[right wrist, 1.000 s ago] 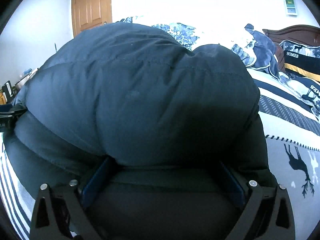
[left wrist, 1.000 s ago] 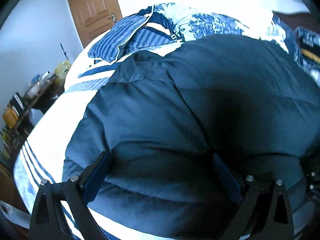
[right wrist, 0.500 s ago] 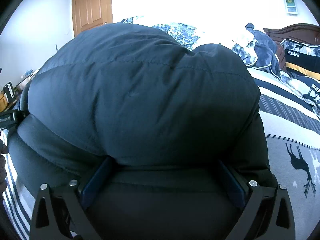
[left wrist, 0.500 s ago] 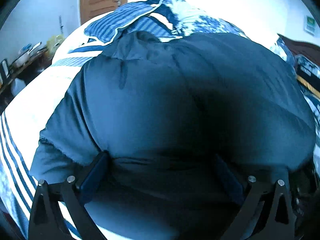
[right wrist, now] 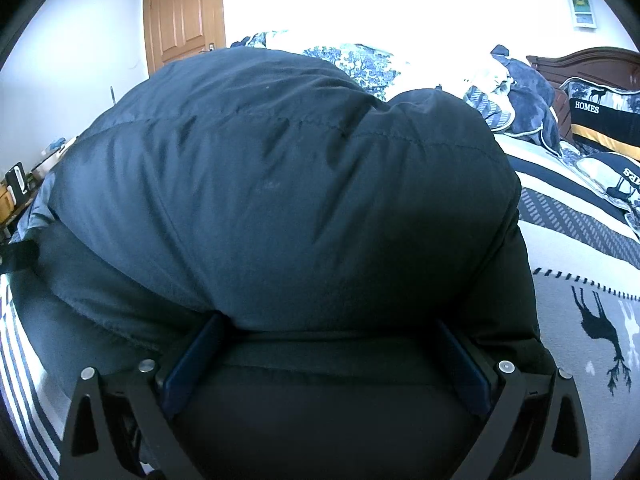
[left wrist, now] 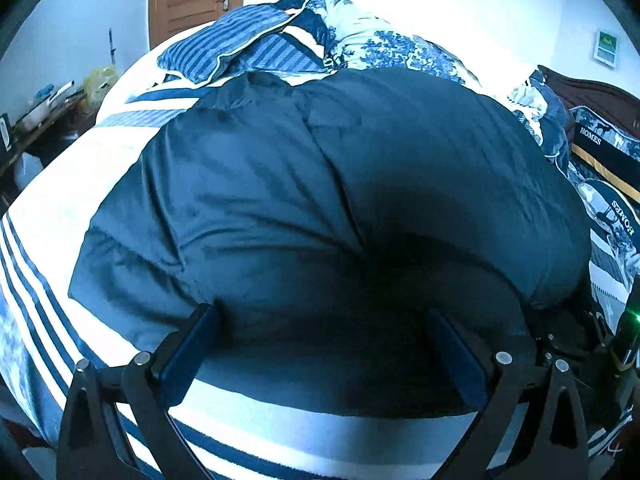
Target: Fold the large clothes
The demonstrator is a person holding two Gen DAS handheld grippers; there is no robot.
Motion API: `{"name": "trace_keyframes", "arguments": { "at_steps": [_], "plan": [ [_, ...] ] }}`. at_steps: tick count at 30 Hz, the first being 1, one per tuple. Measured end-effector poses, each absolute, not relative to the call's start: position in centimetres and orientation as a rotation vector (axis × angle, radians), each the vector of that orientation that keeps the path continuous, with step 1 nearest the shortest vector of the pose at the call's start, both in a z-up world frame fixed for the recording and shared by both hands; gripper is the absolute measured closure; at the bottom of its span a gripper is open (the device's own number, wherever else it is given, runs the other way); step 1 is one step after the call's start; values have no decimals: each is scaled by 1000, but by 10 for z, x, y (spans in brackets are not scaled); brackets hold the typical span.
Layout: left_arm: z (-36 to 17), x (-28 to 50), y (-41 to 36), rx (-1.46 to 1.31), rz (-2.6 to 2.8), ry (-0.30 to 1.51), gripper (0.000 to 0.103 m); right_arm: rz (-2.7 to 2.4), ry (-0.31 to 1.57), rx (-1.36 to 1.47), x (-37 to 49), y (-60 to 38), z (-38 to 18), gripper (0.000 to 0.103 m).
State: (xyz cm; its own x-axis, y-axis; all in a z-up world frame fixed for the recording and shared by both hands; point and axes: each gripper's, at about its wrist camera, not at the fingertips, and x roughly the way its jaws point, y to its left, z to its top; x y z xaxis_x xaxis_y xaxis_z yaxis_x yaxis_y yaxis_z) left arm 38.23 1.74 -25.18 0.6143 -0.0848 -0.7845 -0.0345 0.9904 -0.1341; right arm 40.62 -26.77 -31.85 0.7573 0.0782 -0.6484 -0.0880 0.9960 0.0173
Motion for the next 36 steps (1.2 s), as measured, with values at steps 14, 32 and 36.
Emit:
{"name": "trace_keyframes", "arguments": {
  "at_steps": [14,32,36],
  "plan": [
    [-253,370,20,-138,-18,909,0,91,707,-14,405,-268,-318,0],
    [-251,367,10,-123,10,914,0,91,708,-13,404,-268,-318,0],
    [-250,367,9,-122,10,915,0,91,708,-13,404,-268,-317,0]
  ]
}}
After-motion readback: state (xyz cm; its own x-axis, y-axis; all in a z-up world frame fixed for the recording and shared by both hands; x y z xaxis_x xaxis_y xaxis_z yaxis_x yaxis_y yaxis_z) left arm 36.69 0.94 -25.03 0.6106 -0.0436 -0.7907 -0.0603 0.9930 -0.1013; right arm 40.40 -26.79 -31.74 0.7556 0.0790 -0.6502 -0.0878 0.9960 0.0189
